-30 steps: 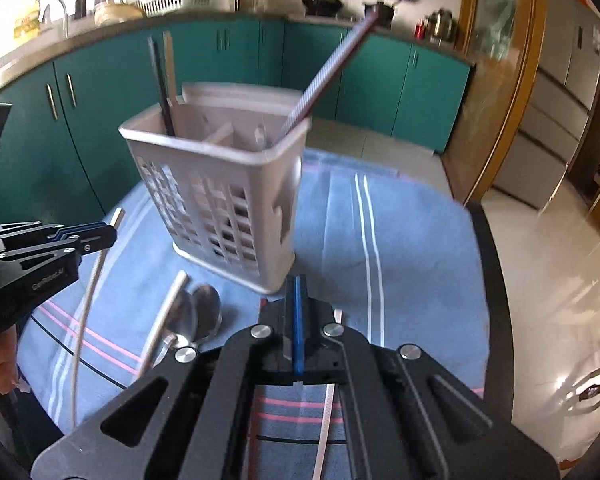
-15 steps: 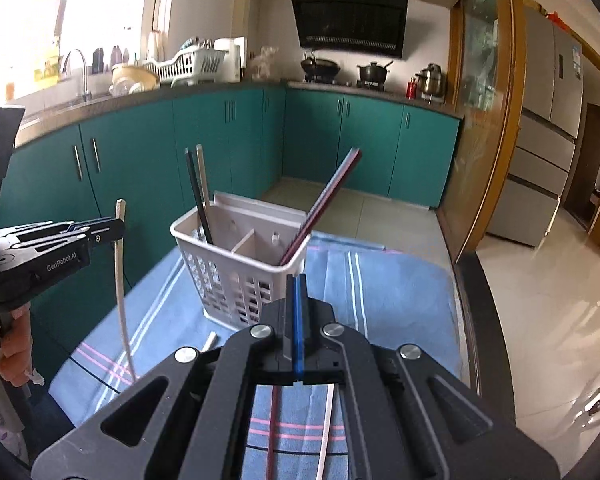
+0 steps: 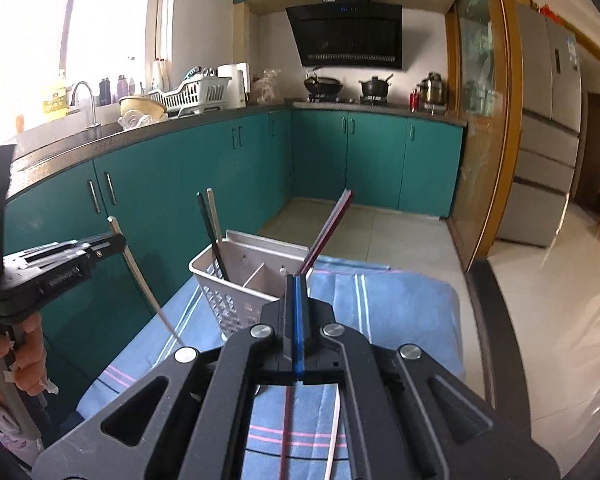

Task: Organize utensils
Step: 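Lift both held chopsticks over the white basket and open both tools to drop them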

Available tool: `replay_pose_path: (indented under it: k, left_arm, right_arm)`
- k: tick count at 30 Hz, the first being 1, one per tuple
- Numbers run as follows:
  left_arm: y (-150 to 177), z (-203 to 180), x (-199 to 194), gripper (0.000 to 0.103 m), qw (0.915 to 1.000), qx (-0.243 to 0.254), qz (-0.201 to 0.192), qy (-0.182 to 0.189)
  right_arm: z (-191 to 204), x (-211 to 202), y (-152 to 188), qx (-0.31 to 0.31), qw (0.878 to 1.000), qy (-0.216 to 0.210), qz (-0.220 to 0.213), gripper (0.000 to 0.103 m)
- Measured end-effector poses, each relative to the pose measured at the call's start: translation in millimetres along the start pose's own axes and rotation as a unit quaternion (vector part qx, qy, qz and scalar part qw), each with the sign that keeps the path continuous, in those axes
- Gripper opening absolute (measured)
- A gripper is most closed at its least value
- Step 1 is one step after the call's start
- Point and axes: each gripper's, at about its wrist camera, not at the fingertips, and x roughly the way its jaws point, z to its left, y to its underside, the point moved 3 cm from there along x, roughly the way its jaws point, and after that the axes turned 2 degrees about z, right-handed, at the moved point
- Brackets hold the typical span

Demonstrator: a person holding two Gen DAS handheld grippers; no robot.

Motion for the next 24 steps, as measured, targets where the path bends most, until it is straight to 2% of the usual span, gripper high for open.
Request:
replay_pose_path:
  k: [2,5,6,7,9,11,13,15,16,17,18,19,22,24]
  left_arm:
    - [-1.0,0.6,-3.1,0.006,1.0000,0.000,-0.002,0.000]
    - [0.2,0.8,-5.4,0.006,1.0000,0.001,-0.002,0.000]
    - [0.9,0.6,-5.4,0.006,1.0000,0.001,-0.002,0.000]
    - [0.3,0.9,-5.1,0.006,1.0000,0.002,-0.002,0.000]
    - [2.9,0.0,-5.0,0.006,1.0000,0.004,0.001,-0.001]
    - [4.2,-1.7,-3.4,0.006,1.0000,0.008,0.005,0.000]
    - [2.9,-2.6,-1.9,0.006,0.9999,0.011,0.007,0.001]
    - [3.0,-2.6,-1.4,0.006,0.9999,0.013,0.008,0.002]
    - [2.6,-2.3,-1.1,0.006,0.9999,0.014,0.008,0.001]
    - [0.0,-1.5,0.8,0.006,0.9998,0.015,0.009,0.000]
    - [0.2,-1.7,2.0,0.006,0.9999,0.014,0.009,-0.001]
    - [-0.9,-0.6,3.2,0.006,0.9999,0.013,0.009,-0.003]
    - [-0.7,-0.6,4.2,0.006,0.9999,0.009,0.008,-0.004]
    - [-2.3,0.3,2.0,0.006,1.0000,0.007,0.006,-0.003]
  right_arm:
    - [-3.3,10.6,6.4,0.002,1.000,-0.005,0.023,0.000]
    - [-4.5,55.8,31.9,-0.006,0.993,-0.029,0.118,0.002]
    - [-5.4,69.8,40.7,-0.004,0.989,-0.032,0.144,0.009]
    - [-8.4,96.4,57.8,0.000,0.982,-0.025,0.186,0.021]
    - [-14.9,127.8,77.6,0.000,0.974,0.008,0.225,0.032]
    - [-29.9,165.2,100.8,0.004,0.960,0.065,0.271,0.032]
    - [-42.5,191.9,118.0,0.024,0.947,0.077,0.311,0.034]
    - [-49.4,198.7,120.2,0.030,0.948,0.087,0.304,0.045]
    - [-50.3,198.7,119.1,0.027,0.948,0.089,0.303,0.045]
    - [-50.4,197.7,118.1,0.029,0.948,0.084,0.305,0.040]
    - [-50.2,196.0,117.9,0.037,0.949,0.067,0.306,0.013]
    - [-49.5,194.0,117.8,0.042,0.949,0.057,0.308,0.007]
    - [-43.6,179.6,111.6,0.041,0.954,0.042,0.294,0.007]
    - [-40.8,154.4,98.5,0.050,0.961,0.028,0.269,0.007]
